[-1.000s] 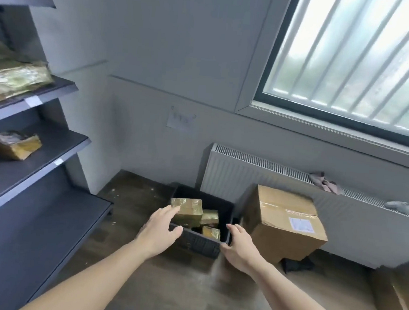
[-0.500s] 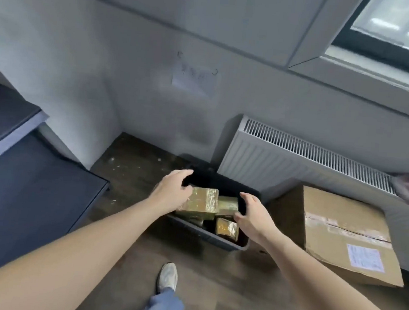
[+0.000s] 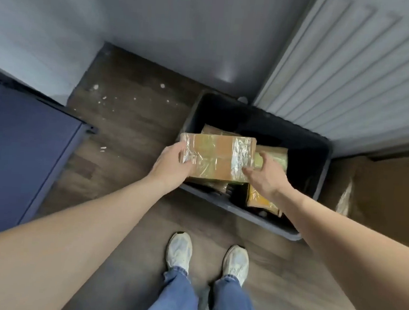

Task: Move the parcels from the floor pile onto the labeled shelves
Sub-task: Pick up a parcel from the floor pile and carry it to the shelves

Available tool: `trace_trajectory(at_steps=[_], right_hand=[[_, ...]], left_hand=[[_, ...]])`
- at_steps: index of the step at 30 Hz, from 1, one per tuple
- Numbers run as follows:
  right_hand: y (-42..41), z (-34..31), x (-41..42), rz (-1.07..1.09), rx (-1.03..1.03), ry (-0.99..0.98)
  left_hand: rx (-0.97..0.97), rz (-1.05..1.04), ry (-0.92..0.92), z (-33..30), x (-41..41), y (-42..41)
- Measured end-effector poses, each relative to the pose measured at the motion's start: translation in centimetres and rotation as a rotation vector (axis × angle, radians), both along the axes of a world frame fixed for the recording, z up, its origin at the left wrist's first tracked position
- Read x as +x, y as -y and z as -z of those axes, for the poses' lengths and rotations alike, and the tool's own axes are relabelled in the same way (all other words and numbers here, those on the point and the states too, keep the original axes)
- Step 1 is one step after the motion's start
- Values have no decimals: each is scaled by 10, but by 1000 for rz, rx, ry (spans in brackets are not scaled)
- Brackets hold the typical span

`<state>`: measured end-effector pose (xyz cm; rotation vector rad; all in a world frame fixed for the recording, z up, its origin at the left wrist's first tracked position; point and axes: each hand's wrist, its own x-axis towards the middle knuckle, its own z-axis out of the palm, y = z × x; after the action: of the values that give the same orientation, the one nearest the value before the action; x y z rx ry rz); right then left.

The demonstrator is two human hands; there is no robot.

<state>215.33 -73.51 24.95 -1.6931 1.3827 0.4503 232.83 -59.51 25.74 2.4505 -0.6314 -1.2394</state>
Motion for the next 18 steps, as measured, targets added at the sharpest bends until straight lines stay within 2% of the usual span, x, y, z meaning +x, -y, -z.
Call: trace_trajectory(at_steps=[6, 10, 15, 18], right_hand=[[34, 76, 21, 296, 104, 38], [31, 99, 26, 307, 193, 31], [24, 83, 23, 390, 176, 96], [22, 49, 20, 395, 157, 158]], left_hand=[[28, -139, -36, 75, 14, 31], [78, -302, -83, 97, 7, 41], [10, -409, -108, 91, 1, 35], [-54, -440, -97, 60, 5, 31]])
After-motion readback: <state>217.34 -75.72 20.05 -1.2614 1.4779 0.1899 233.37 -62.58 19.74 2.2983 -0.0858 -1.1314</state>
